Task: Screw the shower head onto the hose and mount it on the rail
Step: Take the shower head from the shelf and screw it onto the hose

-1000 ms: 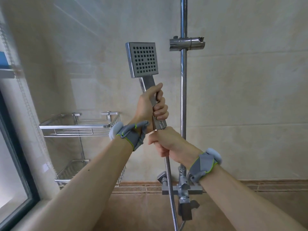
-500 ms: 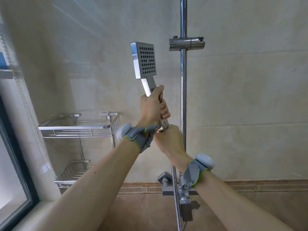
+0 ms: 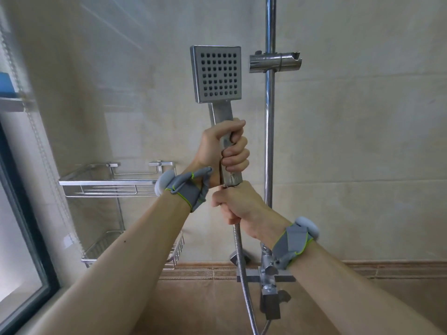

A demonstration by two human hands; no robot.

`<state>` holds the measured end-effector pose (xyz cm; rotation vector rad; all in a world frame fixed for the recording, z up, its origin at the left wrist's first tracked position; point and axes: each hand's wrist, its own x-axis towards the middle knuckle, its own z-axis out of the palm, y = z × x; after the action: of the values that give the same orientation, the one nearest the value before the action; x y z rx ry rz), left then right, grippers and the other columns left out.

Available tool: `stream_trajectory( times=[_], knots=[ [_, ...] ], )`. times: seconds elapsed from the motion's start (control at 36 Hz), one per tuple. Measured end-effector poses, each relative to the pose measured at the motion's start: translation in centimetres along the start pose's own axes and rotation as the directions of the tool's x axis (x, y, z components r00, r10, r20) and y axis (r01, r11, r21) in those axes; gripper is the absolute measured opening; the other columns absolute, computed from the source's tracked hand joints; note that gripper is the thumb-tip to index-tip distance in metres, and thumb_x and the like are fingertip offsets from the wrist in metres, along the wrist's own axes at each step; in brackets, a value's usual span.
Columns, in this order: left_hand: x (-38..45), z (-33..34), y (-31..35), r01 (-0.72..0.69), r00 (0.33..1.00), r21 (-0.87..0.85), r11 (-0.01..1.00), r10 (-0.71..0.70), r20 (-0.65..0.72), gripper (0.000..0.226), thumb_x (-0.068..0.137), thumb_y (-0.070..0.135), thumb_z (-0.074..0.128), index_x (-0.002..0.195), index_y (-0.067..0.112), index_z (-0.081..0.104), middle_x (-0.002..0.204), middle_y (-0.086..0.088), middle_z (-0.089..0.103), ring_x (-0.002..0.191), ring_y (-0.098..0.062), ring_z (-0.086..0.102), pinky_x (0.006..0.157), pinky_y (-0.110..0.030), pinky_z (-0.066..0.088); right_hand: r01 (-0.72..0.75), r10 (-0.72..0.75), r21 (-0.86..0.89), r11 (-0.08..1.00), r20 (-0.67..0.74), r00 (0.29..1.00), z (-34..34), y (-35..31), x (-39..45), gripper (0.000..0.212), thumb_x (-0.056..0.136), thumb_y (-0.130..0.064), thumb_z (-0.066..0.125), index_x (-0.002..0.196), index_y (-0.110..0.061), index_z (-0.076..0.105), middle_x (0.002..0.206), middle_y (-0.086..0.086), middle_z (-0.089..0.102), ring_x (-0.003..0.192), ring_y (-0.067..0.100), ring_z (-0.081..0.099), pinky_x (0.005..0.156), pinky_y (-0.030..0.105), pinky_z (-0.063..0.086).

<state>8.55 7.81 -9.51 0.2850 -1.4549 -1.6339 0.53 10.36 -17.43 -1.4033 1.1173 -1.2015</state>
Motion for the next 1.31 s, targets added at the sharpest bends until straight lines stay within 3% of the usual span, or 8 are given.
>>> stream_trajectory(
  times=[0.11, 0.19, 0.33, 0.47, 0.64, 0.86, 1.14, 1.31],
  knots=[
    [-0.2, -0.1, 0.2, 0.026, 1.0, -0.01, 1.0, -0.026, -0.002, 0.033, 0.093, 0.02, 0.044, 0.063, 0.014, 0.03, 0.04, 0.002, 0.021, 0.03, -0.01, 0.019, 0.037, -0.017, 0.014, -0.001, -0.001, 0.047, 0.999, 0.036, 0.999, 0.3, 0.4, -0.1, 0.034, 0.078, 0.003, 0.062, 0.058, -0.016, 0.044, 0.045, 0.002, 0.031, 0.037, 0.016, 0.023, 0.042, 0.023, 0.02],
    [0.2, 0.1, -0.5, -0.026, 0.982, 0.018, 1.0, 0.029, -0.187, 0.035, 0.094, 0.02, 0.047, 0.061, 0.016, 0.034, 0.042, 0.002, 0.023, 0.031, -0.011, 0.02, 0.037, -0.016, 0.016, 0.044, -0.047, -0.038, 0.998, -0.083, 0.995, 0.3, 0.9, 0.2, 0.028, 0.082, -0.013, 0.067, 0.062, -0.017, 0.049, 0.046, -0.001, 0.035, 0.044, 0.017, 0.03, 0.042, 0.023, 0.028],
    [1.3, 0.5, -2.4, -0.171, 0.765, 0.138, 0.976, 0.22, -0.605, 0.033, 0.089, 0.015, 0.051, 0.06, 0.017, 0.035, 0.044, 0.001, 0.023, 0.033, -0.014, 0.019, 0.04, -0.018, 0.019, 0.154, -0.267, -0.349, 0.924, -0.304, 0.914, 0.2, 1.6, 0.5, 0.035, 0.089, -0.025, 0.059, 0.058, -0.014, 0.049, 0.051, 0.001, 0.047, 0.058, 0.025, 0.042, 0.053, 0.029, 0.032],
    [1.9, 1.4, -3.0, -0.195, 0.657, 0.223, 0.955, 0.296, -0.693, 0.021, 0.086, 0.015, 0.049, 0.07, 0.013, 0.035, 0.052, -0.003, 0.023, 0.039, -0.014, 0.021, 0.042, -0.021, 0.02, 0.094, -0.3, -0.518, 0.85, -0.33, 0.895, -0.2, 1.3, 0.5, 0.039, 0.093, -0.014, 0.053, 0.056, -0.016, 0.042, 0.056, 0.0, 0.045, 0.061, 0.027, 0.048, 0.048, 0.029, 0.03],
    [1.6, 1.1, -2.9, -0.222, 0.742, 0.148, 0.964, 0.266, -0.615, 0.03, 0.088, 0.013, 0.05, 0.064, 0.015, 0.033, 0.044, 0.001, 0.022, 0.036, -0.014, 0.019, 0.042, -0.019, 0.019, 0.096, -0.231, -0.402, 0.911, -0.303, 0.924, -0.7, 0.9, 0.9, 0.035, 0.089, -0.014, 0.056, 0.056, -0.01, 0.048, 0.054, 0.005, 0.049, 0.051, 0.023, 0.042, 0.045, 0.026, 0.03],
    [0.7, 0.9, -1.4, -0.149, 0.956, 0.013, 0.989, 0.148, -0.252, 0.037, 0.094, 0.016, 0.047, 0.06, 0.016, 0.031, 0.041, 0.002, 0.023, 0.03, -0.011, 0.019, 0.036, -0.015, 0.019, 0.102, -0.182, -0.251, 0.963, -0.321, 0.929, -0.1, 0.9, 1.0, 0.028, 0.085, -0.014, 0.057, 0.058, -0.015, 0.049, 0.047, -0.002, 0.039, 0.05, 0.021, 0.034, 0.048, 0.029, 0.034],
    [0.1, 0.5, -0.1, -0.061, 0.998, 0.022, 0.998, 0.061, -0.015, 0.036, 0.095, 0.016, 0.043, 0.062, 0.015, 0.03, 0.039, 0.002, 0.024, 0.029, -0.01, 0.021, 0.035, -0.015, 0.018, 0.094, -0.106, -0.068, 0.993, -0.215, 0.971, 0.8, 0.4, 0.5, 0.023, 0.085, -0.012, 0.06, 0.063, -0.015, 0.051, 0.04, -0.007, 0.034, 0.046, 0.019, 0.031, 0.04, 0.021, 0.029],
    [-0.1, -0.2, -0.1, -0.048, 0.997, 0.02, 0.999, 0.049, -0.064, 0.036, 0.095, 0.022, 0.047, 0.062, 0.014, 0.035, 0.041, 0.002, 0.023, 0.031, -0.011, 0.022, 0.037, -0.018, 0.019, 0.056, -0.06, 0.042, 0.998, 0.103, 0.993, -0.7, 0.2, 0.0, 0.039, 0.088, -0.014, 0.068, 0.058, -0.016, 0.043, 0.045, 0.0, 0.032, 0.039, 0.014, 0.028, 0.044, 0.023, 0.024]
  ],
)
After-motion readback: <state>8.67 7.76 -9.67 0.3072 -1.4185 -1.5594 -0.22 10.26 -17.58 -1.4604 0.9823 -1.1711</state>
